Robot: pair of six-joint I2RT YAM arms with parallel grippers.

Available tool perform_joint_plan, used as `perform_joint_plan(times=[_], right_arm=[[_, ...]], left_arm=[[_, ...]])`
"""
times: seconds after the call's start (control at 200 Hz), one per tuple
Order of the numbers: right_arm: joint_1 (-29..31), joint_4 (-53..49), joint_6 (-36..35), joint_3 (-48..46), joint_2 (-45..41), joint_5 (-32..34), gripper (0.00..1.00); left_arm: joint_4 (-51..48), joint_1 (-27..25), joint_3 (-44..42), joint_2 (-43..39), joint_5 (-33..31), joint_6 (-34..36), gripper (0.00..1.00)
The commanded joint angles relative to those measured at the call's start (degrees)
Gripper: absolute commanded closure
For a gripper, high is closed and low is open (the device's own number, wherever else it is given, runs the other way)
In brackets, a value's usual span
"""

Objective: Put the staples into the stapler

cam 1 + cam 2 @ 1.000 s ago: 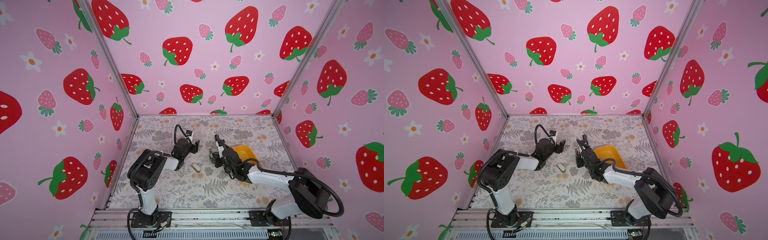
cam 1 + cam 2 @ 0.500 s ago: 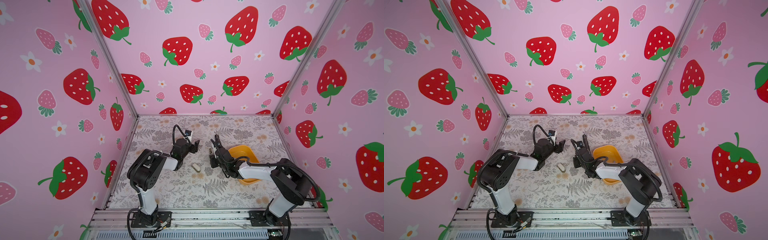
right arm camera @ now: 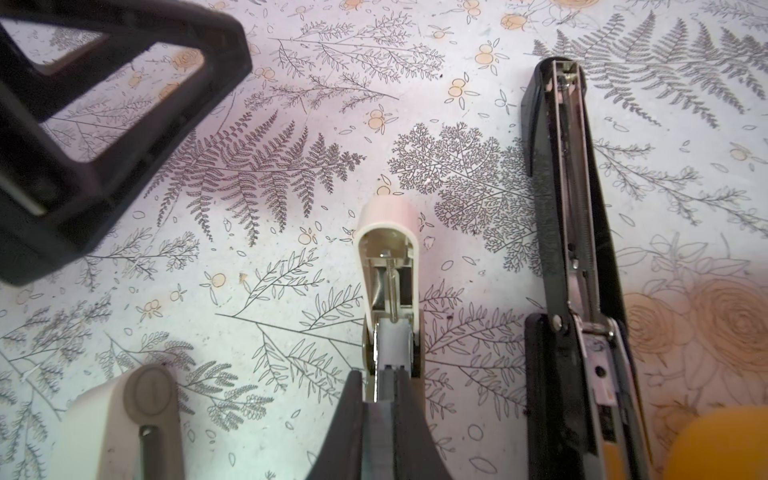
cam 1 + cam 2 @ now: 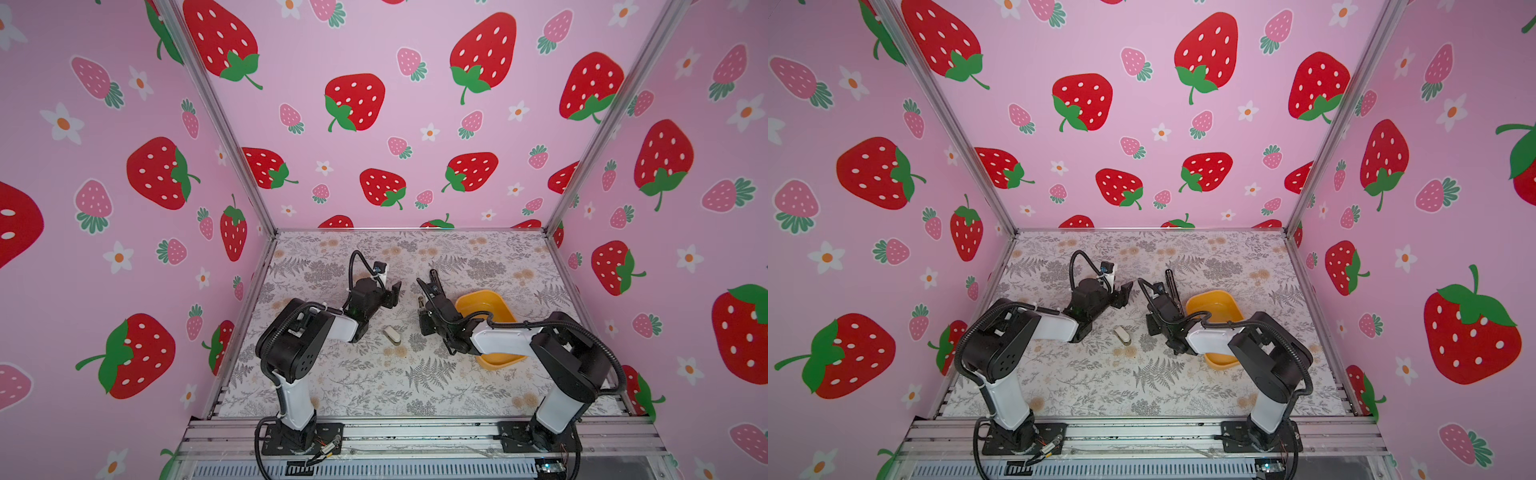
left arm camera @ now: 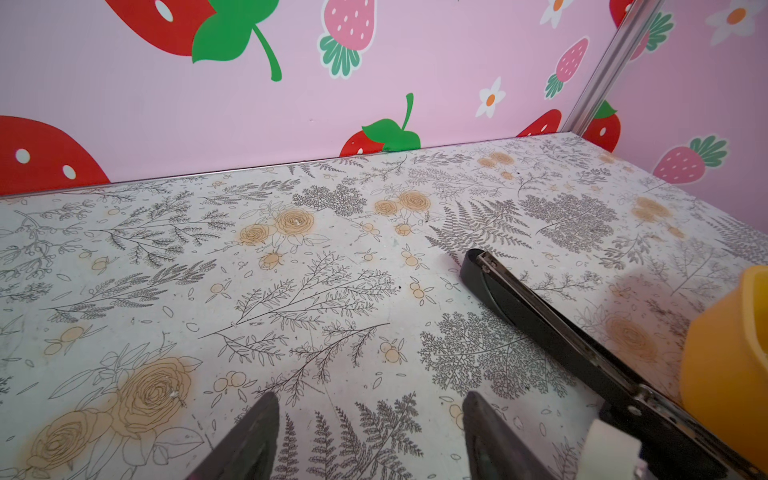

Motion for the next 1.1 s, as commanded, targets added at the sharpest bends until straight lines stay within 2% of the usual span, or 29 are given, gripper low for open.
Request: perform_joint_plan(times=[0.0,1.091], right_arm=[[0.22,-0.76,1.01,1.03,0.8,1.54,0.9],[0.18,-0.67,1.32,1.82,2.82,2.7,0.91]], left_arm=[[1.73,-0.02,0.37,-1.1,-0.56,0.75,0.29],[2.88,-0.09,-0.28,-1.18,-0.73,0.51,0.29]])
